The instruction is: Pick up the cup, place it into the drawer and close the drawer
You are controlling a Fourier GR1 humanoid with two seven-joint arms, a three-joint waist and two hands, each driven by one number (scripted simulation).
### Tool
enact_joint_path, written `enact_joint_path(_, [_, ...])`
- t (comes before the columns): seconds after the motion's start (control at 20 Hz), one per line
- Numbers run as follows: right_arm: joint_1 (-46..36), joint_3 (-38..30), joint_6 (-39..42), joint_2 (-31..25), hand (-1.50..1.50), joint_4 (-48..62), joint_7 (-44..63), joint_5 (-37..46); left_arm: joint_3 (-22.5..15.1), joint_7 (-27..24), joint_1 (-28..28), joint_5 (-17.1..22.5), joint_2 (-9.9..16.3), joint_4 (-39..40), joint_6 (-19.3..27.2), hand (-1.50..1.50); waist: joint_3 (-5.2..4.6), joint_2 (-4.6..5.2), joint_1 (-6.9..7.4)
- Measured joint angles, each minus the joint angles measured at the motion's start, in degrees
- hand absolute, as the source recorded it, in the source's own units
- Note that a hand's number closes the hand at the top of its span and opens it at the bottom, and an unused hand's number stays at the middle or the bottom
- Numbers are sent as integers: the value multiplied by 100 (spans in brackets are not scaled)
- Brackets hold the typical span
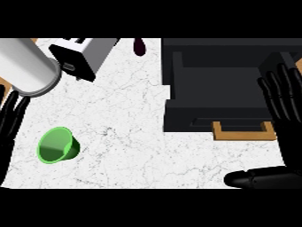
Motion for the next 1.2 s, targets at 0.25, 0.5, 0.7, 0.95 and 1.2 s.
enact_joint_path(0.25, [24,2,29,55,-150,102,-68,50,154,51,50,72,6,91,-138,-150,1,2,0])
enact_joint_path(0.5, [-179,-46,-36,112,-150,166,-86,78,86,78,30,-175,-126,194,-53,-150,1,2,-1])
enact_joint_path(0.7, [-101,-49,-15,104,-150,19,-10,72,191,52,145,-194,-133,272,-126,-150,1,0,-2])
enact_joint_path(0.95, [-114,-252,118,5,-150,105,-20,-103,361,-177,209,-303,-95,766,-316,-150,0,2,-6])
enact_joint_path(1.2, [-192,-209,119,47,-150,269,-121,-1,428,-563,351,-577,-170,1226,-439,-150,1,3,-2])
